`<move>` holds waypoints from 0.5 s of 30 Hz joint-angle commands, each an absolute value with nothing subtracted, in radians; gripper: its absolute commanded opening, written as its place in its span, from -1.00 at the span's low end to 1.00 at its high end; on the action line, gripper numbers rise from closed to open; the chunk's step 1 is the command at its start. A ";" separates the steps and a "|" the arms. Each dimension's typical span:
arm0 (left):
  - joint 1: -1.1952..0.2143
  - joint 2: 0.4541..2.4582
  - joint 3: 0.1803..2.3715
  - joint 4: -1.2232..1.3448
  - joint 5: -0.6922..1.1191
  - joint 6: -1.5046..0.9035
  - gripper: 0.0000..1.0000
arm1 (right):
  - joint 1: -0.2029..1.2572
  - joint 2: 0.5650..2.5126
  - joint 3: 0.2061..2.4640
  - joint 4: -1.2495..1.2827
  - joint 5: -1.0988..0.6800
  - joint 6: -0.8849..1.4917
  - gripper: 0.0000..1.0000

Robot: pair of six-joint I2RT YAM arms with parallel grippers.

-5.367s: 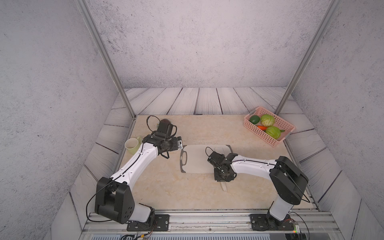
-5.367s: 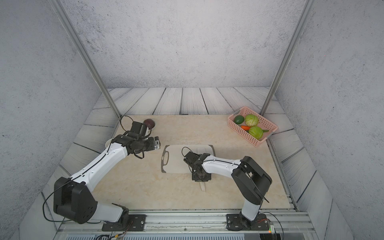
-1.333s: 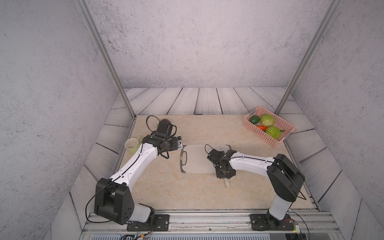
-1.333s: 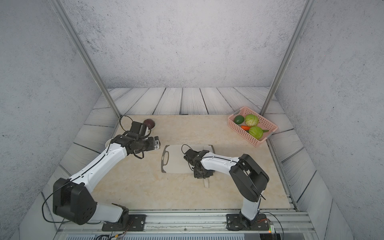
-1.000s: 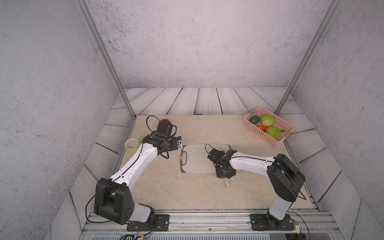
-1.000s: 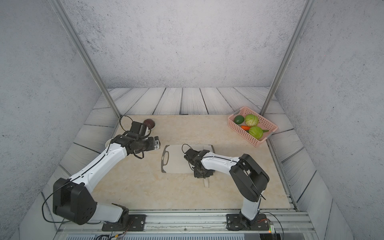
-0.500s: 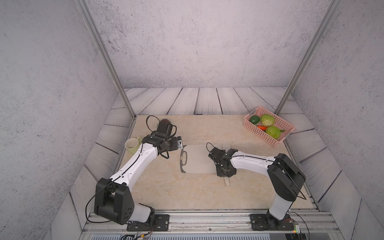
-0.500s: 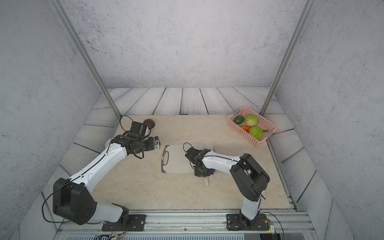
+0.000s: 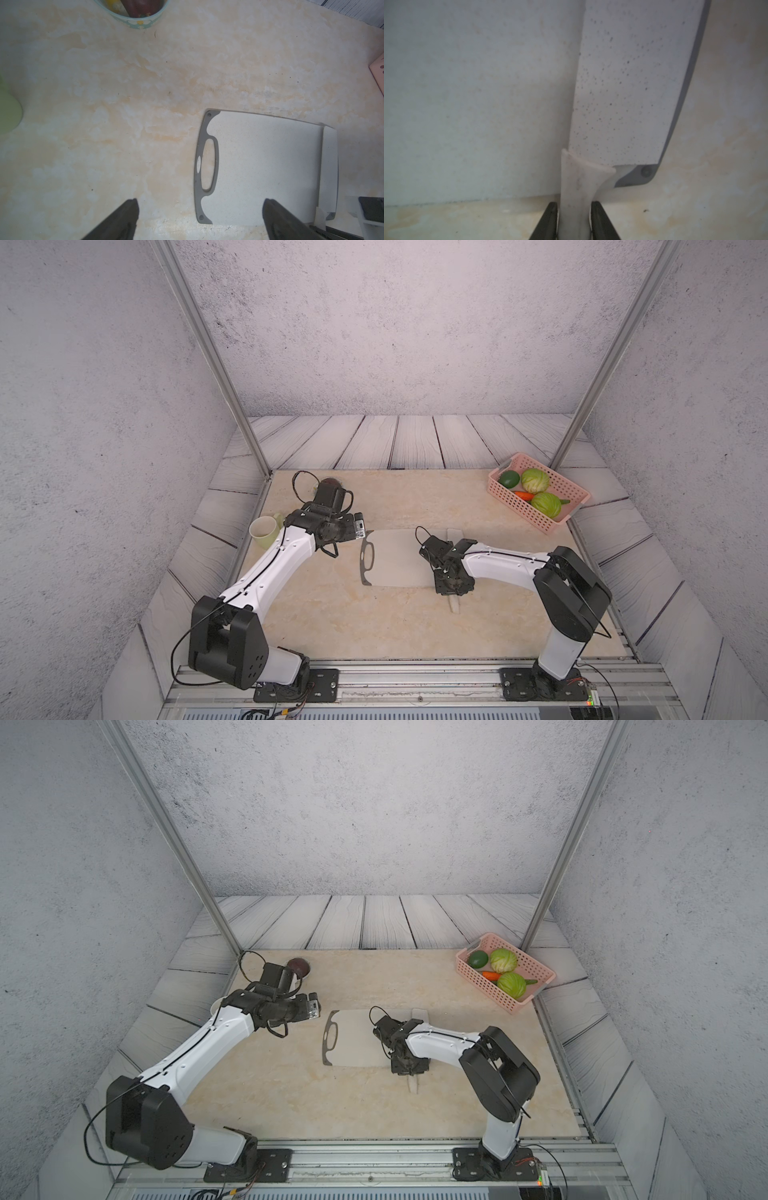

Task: Align the knife with the edge of the cutting board
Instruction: Move the knife to the edge of the cutting board.

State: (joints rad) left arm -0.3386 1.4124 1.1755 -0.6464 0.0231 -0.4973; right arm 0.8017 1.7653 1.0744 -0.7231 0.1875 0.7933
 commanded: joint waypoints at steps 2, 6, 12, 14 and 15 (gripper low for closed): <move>-0.341 1.399 1.177 -0.643 0.020 -0.494 0.97 | 0.799 1.769 1.056 -0.724 0.177 0.798 -0.32; -0.341 1.399 1.177 -0.641 0.020 -0.495 0.97 | 0.798 1.749 1.047 -0.727 0.178 0.799 -0.30; -0.342 1.399 1.175 -0.643 0.018 -0.494 0.97 | 0.798 1.731 1.030 -0.717 0.164 0.798 -0.34; -0.342 1.398 1.175 -0.643 0.016 -0.493 0.97 | 0.798 1.730 1.029 -0.719 0.164 0.797 -0.40; -0.343 1.397 1.175 -0.643 0.013 -0.492 0.97 | 0.798 1.729 1.029 -0.722 0.167 0.795 -0.44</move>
